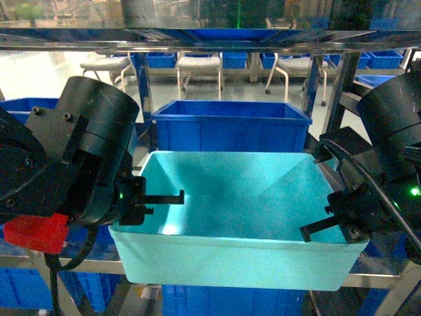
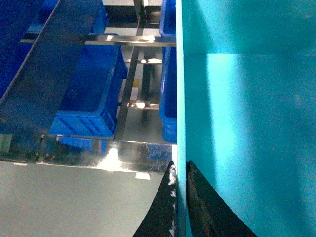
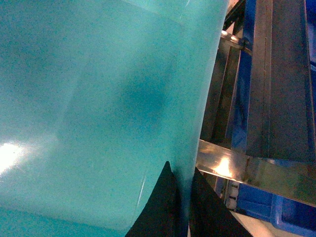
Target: Organize blue bins on left shelf correctly
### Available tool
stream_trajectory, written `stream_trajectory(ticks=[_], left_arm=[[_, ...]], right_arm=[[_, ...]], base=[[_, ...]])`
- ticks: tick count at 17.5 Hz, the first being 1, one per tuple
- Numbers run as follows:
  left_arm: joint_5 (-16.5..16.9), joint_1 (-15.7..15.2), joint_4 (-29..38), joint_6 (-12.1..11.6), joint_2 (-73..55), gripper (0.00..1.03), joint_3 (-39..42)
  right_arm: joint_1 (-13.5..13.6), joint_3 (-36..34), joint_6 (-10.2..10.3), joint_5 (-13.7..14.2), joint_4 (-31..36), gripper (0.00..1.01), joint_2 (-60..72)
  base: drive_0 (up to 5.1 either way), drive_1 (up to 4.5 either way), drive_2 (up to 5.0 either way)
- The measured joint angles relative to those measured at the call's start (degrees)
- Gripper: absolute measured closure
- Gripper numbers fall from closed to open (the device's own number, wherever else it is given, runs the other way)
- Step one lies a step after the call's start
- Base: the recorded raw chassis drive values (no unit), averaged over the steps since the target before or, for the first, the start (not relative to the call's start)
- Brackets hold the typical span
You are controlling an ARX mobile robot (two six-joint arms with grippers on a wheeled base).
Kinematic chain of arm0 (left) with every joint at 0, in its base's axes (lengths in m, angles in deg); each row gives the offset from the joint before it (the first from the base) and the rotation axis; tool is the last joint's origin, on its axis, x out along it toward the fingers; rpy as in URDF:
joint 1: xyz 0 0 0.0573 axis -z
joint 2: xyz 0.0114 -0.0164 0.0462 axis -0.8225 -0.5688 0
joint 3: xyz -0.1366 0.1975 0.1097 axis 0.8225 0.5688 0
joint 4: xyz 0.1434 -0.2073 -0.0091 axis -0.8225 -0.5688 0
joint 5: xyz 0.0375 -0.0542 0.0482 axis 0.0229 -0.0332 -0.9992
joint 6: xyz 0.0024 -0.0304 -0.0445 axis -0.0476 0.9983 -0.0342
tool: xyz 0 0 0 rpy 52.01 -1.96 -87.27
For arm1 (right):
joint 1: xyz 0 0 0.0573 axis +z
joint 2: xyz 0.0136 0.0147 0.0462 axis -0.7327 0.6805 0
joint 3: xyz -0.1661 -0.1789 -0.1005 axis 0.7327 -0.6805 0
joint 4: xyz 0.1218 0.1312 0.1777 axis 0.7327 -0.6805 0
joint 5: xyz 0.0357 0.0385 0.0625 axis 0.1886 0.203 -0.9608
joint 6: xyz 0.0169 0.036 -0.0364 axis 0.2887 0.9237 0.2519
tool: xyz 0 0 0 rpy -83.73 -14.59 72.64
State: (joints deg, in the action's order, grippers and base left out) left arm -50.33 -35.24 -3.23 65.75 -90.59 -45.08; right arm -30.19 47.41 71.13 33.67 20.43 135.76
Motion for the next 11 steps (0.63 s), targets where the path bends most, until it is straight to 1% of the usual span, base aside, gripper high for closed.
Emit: stream_trajectory(ticks=[1,3,5,6,8,9,10,11], left_arm=[[0.0,0.1,-0.4,0.0,-1.2,1.01,-0.6],[-0.5,0.1,-0.6,-0.5,-2.7,1.01,-2.5],[-1.1,0.0,-0.9,-1.9,-4.5,1.01,-5.4],[-1.1,-0.1,-1.2,-2.3,-5.7,1.01,-6.6],[-0.6,-0.2,-1.6,-3.5,-8.9,1.01,-9.7],[-0.3,-0.2,-1.7,-4.0,-10.5,1.01,-11.3],[-0.1,-0.3,-2.2,-4.3,-11.4,1.01,-12.5],[0.0,-0.3,-3.4,-4.6,-12.4,1.01,-14.4]], right_arm=[[0.1,0.3,0.0,0.0,0.2,0.98,0.7],[0.2,3.1,0.2,0.7,-1.5,0.98,2.7],[0.2,5.9,0.4,1.5,-2.4,0.98,5.3],[0.1,7.8,0.4,2.1,-3.3,0.98,6.7],[-0.9,12.2,1.9,2.3,-7.2,0.98,10.2],[-1.1,13.5,2.5,2.6,-7.8,0.98,11.6],[-1.3,14.5,2.7,2.9,-8.2,0.98,12.4],[-1.7,17.1,3.1,3.2,-9.6,0.98,13.9]], base=[[0.0,0.00,0.0],[0.0,0.00,0.0],[0.0,0.00,0.0],[0.0,0.00,0.0],[0.0,0.00,0.0],[0.0,0.00,0.0],[0.0,0.00,0.0],[0.0,0.00,0.0]])
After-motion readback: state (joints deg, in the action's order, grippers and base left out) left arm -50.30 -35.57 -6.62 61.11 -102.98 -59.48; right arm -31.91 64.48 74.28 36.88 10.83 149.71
